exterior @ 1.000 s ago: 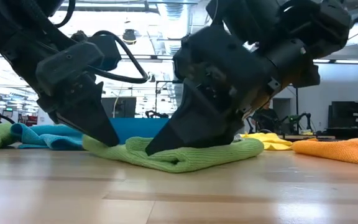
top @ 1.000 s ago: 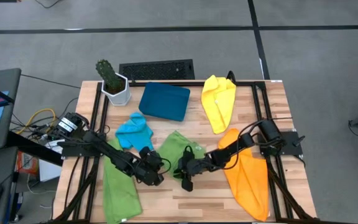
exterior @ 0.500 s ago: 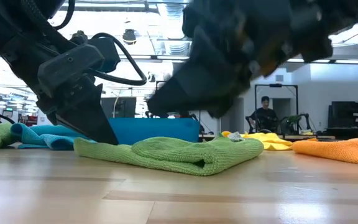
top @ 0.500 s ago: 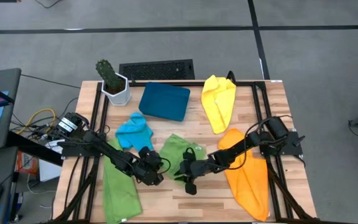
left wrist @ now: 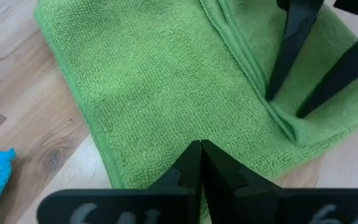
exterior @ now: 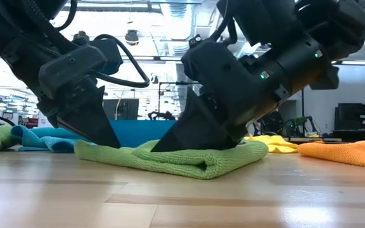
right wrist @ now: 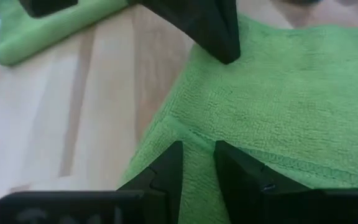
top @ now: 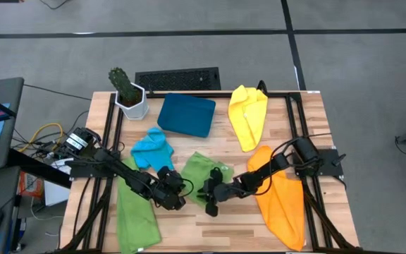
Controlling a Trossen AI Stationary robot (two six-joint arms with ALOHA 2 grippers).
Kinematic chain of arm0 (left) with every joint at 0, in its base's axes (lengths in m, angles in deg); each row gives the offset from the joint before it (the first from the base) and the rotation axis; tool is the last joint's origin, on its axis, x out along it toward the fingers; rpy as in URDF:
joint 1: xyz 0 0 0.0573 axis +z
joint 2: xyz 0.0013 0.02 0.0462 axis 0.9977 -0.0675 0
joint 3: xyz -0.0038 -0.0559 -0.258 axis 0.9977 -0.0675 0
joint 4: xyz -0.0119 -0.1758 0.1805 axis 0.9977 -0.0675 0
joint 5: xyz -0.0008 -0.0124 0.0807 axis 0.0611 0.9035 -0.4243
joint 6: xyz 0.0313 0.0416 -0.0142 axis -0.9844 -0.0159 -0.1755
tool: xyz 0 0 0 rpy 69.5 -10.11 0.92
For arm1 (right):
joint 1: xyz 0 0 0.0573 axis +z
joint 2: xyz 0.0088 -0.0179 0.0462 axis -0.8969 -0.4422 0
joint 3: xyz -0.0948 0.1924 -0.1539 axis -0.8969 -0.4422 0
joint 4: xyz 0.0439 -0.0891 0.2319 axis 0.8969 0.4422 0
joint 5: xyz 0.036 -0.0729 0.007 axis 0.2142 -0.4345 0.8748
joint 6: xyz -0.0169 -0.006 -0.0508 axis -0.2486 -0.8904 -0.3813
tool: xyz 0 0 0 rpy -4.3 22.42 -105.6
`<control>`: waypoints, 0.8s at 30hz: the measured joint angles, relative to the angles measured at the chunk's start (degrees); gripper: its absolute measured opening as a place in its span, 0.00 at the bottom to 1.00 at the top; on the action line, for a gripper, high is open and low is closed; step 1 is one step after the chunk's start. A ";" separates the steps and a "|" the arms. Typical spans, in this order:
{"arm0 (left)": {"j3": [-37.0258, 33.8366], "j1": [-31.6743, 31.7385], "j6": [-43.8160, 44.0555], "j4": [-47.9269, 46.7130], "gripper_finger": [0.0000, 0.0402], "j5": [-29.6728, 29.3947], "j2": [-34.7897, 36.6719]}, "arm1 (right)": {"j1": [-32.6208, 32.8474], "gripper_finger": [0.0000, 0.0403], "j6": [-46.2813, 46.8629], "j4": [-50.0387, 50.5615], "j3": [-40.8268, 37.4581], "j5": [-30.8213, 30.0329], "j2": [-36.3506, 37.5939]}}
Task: Fold microfiber towels
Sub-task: Fold the right green towel
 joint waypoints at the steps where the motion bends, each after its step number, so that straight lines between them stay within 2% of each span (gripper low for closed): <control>1: 0.00 0.00 0.04 0.00 0.00 0.04 -0.02 | -0.09 0.30 0.20 -0.23 0.03 1.13 -0.09; 7: 0.00 0.00 0.65 0.02 0.00 0.39 0.00 | 0.78 0.30 -1.79 2.12 -0.44 3.93 5.30; 11: 0.00 0.00 1.09 0.04 0.00 -0.02 0.00 | 3.55 0.30 -6.50 0.57 -0.02 -0.75 10.17; 15: 0.00 0.00 1.13 0.09 0.00 -0.53 0.00 | 6.75 0.30 -6.20 2.12 -0.38 -4.11 8.78; 24: 0.00 0.02 -0.09 0.20 0.00 0.84 0.00 | 10.05 0.30 5.14 3.58 -0.23 -5.46 1.50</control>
